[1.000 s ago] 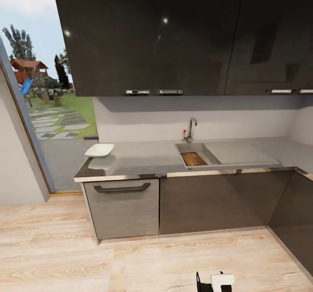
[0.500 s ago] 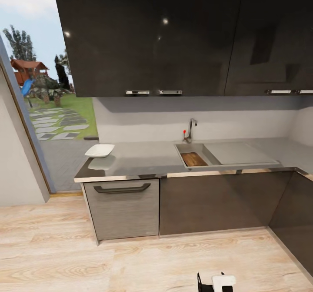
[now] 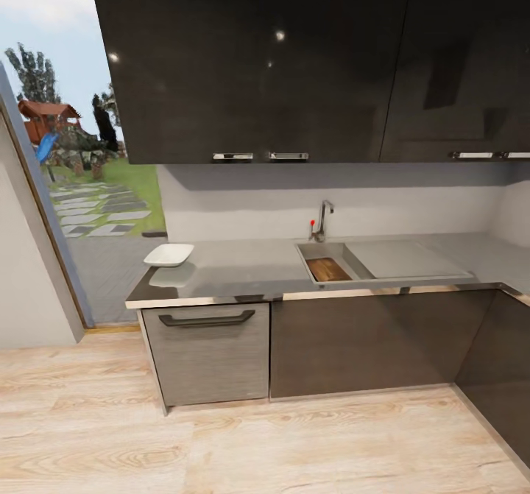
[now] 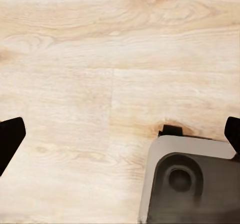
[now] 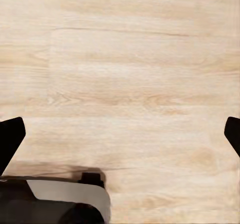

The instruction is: In the kitchen, take the Vidalia onion out of the sink, dice it on the chopping board with the paring knife, put the diced onion into the bowl on the countertop, then place both the paring knife and the chopping board into the sink.

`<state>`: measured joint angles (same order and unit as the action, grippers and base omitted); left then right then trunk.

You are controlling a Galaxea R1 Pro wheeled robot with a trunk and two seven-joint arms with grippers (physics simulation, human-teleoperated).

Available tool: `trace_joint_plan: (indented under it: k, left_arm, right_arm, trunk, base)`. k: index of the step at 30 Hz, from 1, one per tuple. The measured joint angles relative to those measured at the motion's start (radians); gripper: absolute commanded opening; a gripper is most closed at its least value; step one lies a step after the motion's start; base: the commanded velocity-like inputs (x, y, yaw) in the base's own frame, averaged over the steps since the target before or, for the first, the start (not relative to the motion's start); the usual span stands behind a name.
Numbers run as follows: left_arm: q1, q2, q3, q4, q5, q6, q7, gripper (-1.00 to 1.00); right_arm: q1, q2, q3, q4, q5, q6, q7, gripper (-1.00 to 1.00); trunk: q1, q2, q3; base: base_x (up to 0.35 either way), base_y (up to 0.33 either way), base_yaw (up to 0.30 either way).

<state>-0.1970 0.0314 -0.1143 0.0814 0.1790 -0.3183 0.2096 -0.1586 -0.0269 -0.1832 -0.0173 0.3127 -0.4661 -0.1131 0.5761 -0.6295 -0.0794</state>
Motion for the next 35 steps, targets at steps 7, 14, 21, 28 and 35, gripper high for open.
trace_joint_plan:
  k: [7, 14, 21, 28, 35]
  left_arm:
    - [0.168, -0.001, 0.000, 0.000, 0.000, 0.000, -0.058, 1.00]
    - [0.189, -0.036, 0.001, -0.003, 0.001, -0.001, -0.099, 1.00]
    - [0.190, -0.044, 0.001, -0.005, 0.000, -0.003, -0.104, 1.00]
    - [0.190, -0.040, 0.001, -0.007, -0.003, -0.006, -0.107, 1.00]
    - [0.190, -0.021, 0.002, -0.028, -0.004, -0.010, -0.107, 1.00]
  right_arm:
    - [0.055, -0.063, 0.000, 0.001, -0.214, 0.239, 0.107, 1.00]
    - [0.058, -0.065, 0.002, -0.003, -0.238, 0.279, 0.140, 1.00]
    - [0.058, -0.045, -0.002, -0.022, -0.242, 0.267, 0.143, 1.00]
    - [0.058, -0.016, 0.000, -0.040, -0.242, 0.261, 0.144, 1.00]
    - [0.058, -0.014, -0.001, -0.042, -0.241, 0.261, 0.144, 1.00]
  trunk:
    - [0.000, 0.000, 0.000]
    - [0.000, 0.000, 0.000]
    - [0.000, 0.000, 0.000]
    - [0.000, 0.000, 0.000]
    - [0.000, 0.000, 0.000]
  base:
    - [0.000, 0.000, 0.000]
    - [0.000, 0.000, 0.000]
    - [0.000, 0.000, 0.000]
    - [0.000, 0.000, 0.000]
    - [0.000, 0.000, 0.000]
